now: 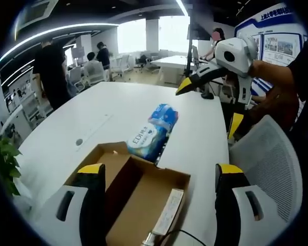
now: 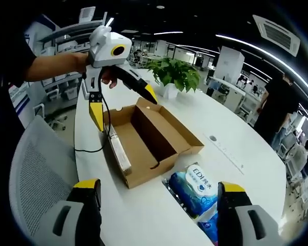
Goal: Operate the shoe box by opening the lid, removing the specified soft item, and placing it in the target area until the item is outside and the box remains undamaged.
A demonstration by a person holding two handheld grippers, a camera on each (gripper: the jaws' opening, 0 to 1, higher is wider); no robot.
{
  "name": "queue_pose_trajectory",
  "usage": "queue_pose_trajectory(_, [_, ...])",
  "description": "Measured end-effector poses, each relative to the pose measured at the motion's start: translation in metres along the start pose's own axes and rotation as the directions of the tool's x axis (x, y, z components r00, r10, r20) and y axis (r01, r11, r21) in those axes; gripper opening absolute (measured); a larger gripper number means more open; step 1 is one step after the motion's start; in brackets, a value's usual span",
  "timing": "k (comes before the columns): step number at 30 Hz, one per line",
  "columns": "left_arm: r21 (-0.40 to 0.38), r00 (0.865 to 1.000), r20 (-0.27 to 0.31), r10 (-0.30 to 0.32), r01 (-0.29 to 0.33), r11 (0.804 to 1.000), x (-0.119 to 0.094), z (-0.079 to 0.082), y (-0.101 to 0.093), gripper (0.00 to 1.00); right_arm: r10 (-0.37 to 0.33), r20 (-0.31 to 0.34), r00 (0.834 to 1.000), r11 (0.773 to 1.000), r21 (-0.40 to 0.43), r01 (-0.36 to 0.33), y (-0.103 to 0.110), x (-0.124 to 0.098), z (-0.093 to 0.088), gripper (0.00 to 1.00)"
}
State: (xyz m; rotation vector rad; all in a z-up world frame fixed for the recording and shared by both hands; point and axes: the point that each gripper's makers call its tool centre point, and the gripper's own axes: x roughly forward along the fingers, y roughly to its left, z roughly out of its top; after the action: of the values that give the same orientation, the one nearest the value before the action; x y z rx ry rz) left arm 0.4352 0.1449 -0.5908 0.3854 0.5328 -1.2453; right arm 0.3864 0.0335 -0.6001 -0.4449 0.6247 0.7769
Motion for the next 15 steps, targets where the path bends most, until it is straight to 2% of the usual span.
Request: queue_pose_trajectory(15, [-0.03, 0.998, 0.022, 0.065, -0.064, 0.997, -0.028, -0.022, 0.012, 0.86, 0.089, 0.007, 0.996, 0.994, -0.069, -0.088, 0.033, 0.029, 0.03, 0.92])
